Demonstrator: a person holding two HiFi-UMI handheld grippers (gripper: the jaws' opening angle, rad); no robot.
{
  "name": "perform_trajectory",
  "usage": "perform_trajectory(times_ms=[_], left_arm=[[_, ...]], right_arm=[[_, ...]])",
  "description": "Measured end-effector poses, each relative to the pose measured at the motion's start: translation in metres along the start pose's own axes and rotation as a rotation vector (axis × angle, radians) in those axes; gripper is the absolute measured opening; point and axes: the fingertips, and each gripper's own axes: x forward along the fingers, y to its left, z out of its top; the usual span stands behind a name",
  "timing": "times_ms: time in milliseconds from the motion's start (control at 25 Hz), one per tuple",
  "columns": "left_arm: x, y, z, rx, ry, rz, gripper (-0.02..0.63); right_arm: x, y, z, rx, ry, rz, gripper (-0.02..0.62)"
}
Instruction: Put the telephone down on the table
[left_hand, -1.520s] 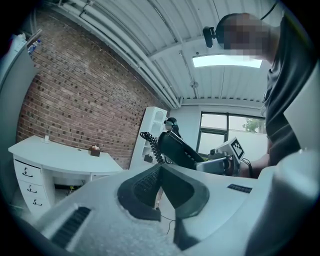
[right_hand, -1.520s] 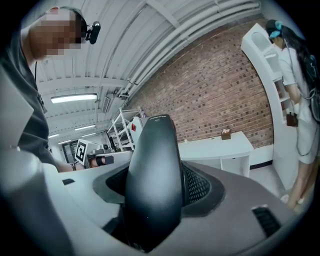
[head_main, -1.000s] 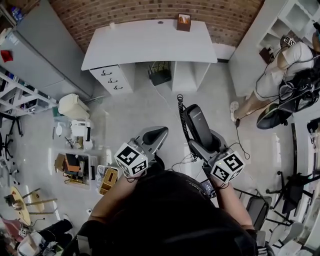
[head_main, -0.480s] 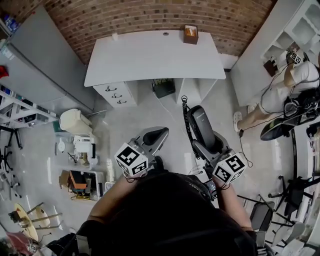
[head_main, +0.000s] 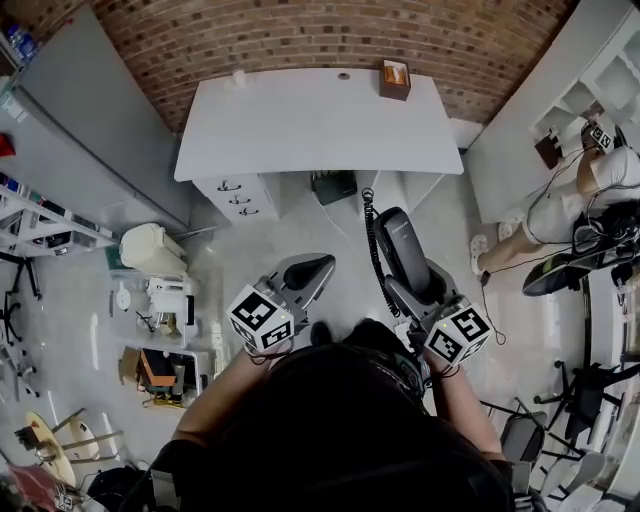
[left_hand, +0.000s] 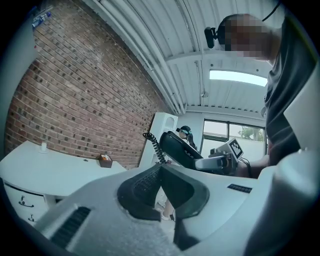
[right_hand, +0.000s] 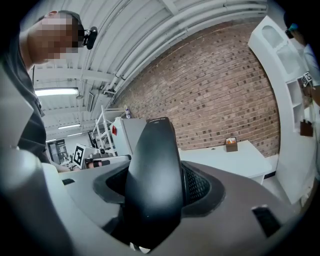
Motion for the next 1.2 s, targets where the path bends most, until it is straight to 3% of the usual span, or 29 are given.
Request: perform_trajectory(times_ms=[640, 1200], left_arm=[[0.021, 0.060, 0.006, -0.005, 0.016, 0.074, 0.006], [0.160, 0.125, 0.018, 0.001, 0.016, 0.129, 0.006]], right_arm=[[0.065, -0.035, 0.014, -0.010, 0.034, 0.079, 0.282], [0.107, -0.178, 0.058, 0.009, 0.045, 0.125, 0.282]])
